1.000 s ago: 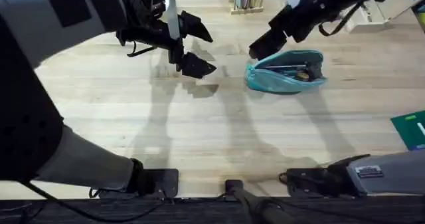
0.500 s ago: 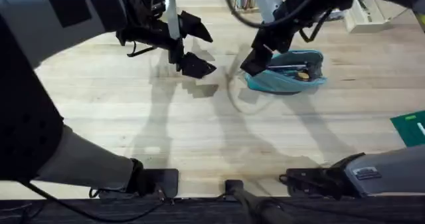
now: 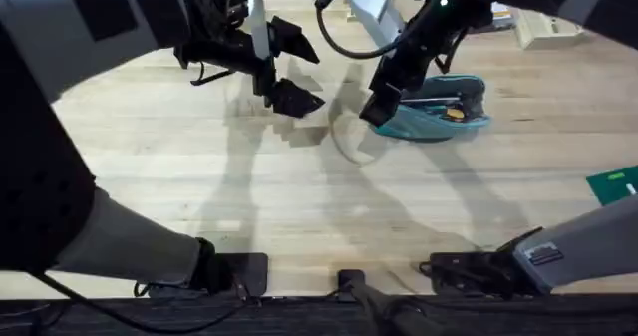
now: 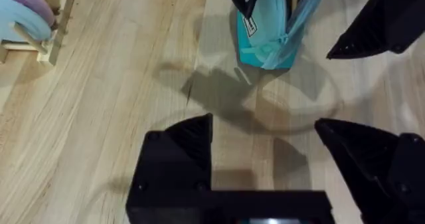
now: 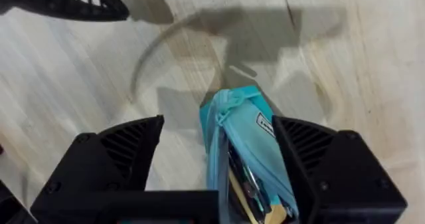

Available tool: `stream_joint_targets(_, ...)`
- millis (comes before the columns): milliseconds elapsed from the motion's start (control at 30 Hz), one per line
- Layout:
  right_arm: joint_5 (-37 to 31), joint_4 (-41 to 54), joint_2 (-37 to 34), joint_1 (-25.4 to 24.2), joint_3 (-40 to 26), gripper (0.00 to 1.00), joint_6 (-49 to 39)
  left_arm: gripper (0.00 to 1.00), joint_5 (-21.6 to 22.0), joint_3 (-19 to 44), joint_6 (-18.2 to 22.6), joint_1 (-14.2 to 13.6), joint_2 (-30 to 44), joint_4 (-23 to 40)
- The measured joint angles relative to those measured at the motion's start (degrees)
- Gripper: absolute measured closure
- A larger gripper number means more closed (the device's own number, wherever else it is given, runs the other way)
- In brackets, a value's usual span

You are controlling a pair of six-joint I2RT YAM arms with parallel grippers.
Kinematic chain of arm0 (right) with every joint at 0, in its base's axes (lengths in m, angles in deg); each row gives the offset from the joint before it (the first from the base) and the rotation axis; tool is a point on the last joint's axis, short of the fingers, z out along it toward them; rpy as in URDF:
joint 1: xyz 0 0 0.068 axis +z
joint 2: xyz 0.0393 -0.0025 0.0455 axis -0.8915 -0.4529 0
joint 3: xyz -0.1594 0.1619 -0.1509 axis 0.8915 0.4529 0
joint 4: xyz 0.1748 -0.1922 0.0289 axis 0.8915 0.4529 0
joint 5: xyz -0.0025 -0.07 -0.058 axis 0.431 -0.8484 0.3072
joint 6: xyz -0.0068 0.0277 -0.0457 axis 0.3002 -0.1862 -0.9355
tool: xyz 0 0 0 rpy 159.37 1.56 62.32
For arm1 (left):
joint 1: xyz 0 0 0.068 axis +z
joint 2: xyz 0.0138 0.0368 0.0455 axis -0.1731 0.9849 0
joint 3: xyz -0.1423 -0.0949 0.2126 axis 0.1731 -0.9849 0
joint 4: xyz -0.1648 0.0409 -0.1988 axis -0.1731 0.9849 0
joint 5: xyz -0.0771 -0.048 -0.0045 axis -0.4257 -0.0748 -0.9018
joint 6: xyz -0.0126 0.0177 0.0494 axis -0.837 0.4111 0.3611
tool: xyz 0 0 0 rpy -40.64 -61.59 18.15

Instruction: Unzip the bag, pick up the pens from the table one at a time and place them inside, then zip the bag closed.

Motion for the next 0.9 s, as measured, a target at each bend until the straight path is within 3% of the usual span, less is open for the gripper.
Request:
stream_joint_targets(633,-0.17,-2.19,-4.54,0.00,0.20,0.011,-0.40,0.054,0.00,0.00,-0.02,0.00,0.00,0.00)
stream_joint_targets(900,-0.17,-2.28,-6.43,0.00,0.20,0.059,-0.40,0.055,0.00,0.00,-0.02,0.00,0.00,0.00)
